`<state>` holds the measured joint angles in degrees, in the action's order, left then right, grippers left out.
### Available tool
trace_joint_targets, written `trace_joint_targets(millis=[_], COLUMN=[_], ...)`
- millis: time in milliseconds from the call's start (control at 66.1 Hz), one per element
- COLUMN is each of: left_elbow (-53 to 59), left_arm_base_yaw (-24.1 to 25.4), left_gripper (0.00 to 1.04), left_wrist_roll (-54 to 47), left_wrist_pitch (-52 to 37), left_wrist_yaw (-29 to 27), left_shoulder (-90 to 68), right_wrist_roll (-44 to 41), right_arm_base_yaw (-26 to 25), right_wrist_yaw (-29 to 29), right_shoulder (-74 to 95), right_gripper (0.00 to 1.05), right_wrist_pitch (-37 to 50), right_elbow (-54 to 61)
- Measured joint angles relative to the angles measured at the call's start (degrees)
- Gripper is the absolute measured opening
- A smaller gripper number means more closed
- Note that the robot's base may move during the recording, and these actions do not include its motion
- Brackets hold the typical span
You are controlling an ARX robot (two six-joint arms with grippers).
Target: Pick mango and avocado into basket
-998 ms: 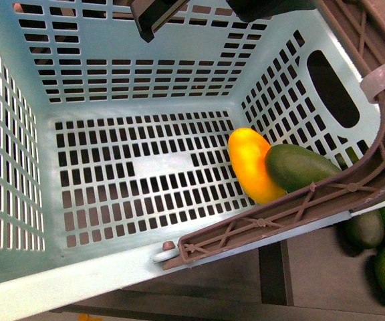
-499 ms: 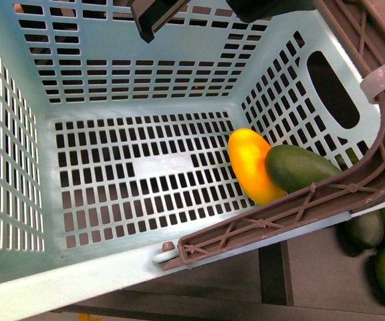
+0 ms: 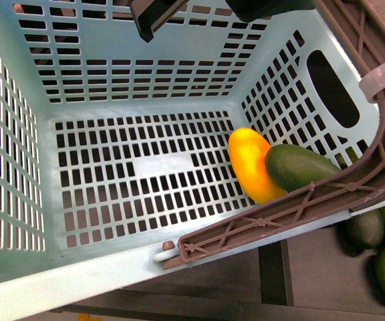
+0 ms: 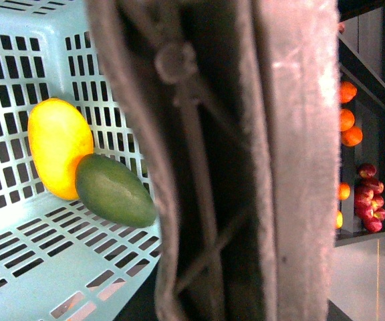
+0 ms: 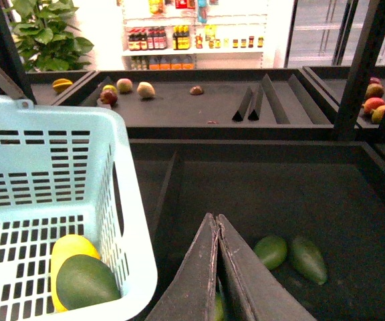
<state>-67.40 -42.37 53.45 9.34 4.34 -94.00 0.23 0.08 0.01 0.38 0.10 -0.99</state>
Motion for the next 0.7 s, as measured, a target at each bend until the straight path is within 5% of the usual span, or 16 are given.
trace_joint_targets(millis=[544,696], left_elbow=[0.0,0.0], left_arm_base_yaw=[0.0,0.0], left_gripper=[0.14,0.14], left_wrist_roll=[0.0,0.0], left_wrist_pitch=[0.0,0.0], left_wrist_yaw=[0.0,0.0], left_shoulder=[0.0,0.0], right_wrist_roll=[-0.1,-0.1], right_arm_base_yaw=[0.0,0.0], right_wrist_yaw=[0.0,0.0], right_shoulder=[0.0,0.0], right_gripper=[0.93,0.96], right_wrist_pitch=[0.0,0.0], right_elbow=[0.0,0.0])
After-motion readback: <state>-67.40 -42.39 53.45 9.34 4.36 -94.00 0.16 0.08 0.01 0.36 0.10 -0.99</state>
